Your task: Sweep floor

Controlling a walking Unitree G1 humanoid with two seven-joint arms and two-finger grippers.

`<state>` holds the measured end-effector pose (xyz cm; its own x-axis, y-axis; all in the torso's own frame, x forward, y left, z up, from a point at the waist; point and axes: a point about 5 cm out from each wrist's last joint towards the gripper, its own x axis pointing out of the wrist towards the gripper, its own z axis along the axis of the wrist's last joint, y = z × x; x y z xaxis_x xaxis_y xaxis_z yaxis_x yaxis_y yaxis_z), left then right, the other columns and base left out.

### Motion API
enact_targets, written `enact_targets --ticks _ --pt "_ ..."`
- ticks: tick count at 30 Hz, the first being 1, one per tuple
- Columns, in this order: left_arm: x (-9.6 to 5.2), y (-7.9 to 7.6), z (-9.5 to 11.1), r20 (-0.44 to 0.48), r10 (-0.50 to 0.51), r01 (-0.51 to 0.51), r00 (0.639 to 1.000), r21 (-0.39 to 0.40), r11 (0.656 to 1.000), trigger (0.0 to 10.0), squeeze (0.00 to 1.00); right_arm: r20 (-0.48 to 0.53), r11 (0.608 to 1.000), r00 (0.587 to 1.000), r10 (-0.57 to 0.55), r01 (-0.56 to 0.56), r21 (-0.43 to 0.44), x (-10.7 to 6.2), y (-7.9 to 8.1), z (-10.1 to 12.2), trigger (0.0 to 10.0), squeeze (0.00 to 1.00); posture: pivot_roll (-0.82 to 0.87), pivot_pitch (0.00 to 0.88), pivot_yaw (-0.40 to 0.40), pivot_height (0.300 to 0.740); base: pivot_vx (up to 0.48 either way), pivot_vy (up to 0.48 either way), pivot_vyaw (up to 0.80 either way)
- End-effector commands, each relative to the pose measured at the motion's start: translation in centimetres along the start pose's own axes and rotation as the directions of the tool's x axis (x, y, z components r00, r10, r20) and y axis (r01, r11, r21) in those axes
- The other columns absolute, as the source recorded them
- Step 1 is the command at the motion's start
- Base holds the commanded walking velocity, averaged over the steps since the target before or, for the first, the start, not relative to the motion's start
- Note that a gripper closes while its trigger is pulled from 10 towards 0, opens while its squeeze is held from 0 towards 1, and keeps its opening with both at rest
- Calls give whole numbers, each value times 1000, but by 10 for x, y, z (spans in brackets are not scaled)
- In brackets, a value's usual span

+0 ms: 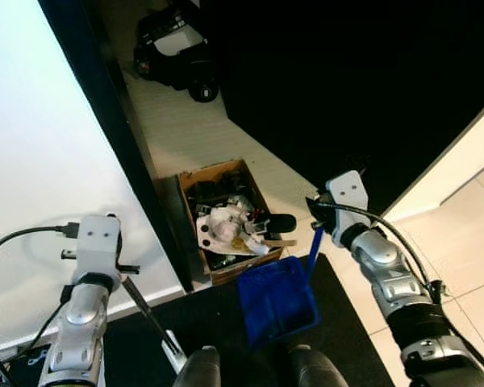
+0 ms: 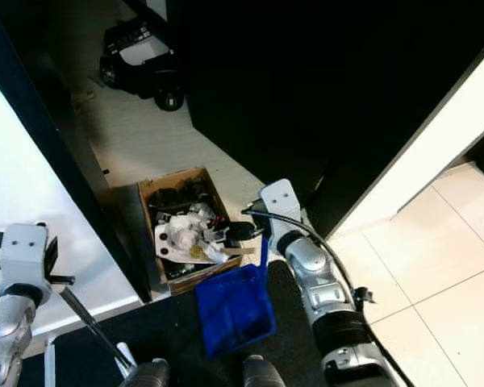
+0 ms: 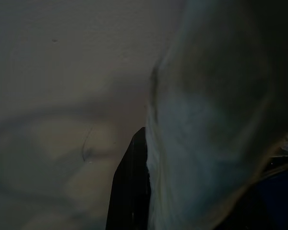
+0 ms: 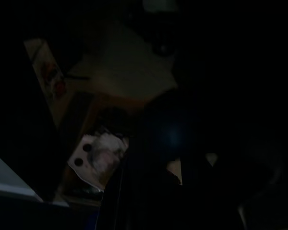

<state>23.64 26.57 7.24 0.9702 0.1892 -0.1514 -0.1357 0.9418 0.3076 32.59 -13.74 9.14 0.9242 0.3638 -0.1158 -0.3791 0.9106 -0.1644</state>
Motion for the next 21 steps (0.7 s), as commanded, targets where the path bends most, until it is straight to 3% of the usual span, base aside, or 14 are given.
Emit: enact_targets --ticks 1,7,10,15,17,21 --pt "-2 -4 -2 -4 -10 10 1000 -8 1000 10000 0 45 999 998 -31 31 10 0 -5 5 10000 0 153 96 -70 740 0 0 0" --pt "-3 -4 -4 -14 -15 15 1000 12 1000 10000 0 -21 1000 1000 -23 24 19 -3 5 -15 10000 0 161 94 -67 740 0 0 0" --pt "-6 -10 -9 -30 -39 40 999 43 998 10000 0 -70 984 996 -56 67 165 -6 12 -32 10000 0 158 93 -65 740 0 0 0" --pt "-5 -13 -10 -30 -56 57 998 55 997 10000 0 -102 995 995 -23 33 99 -10 22 -44 10000 0 158 90 -61 740 0 0 0" --pt "-4 -14 -11 -30 -63 65 998 59 996 10000 0 -123 1000 992 21 -22 -6 -10 30 -51 10000 0 157 85 -58 740 0 0 0" --pt "-2 -15 -10 -26 -68 69 997 56 996 10000 0 -146 998 989 18 -28 -63 -10 28 -54 10000 0 158 81 -59 740 0 0 0"
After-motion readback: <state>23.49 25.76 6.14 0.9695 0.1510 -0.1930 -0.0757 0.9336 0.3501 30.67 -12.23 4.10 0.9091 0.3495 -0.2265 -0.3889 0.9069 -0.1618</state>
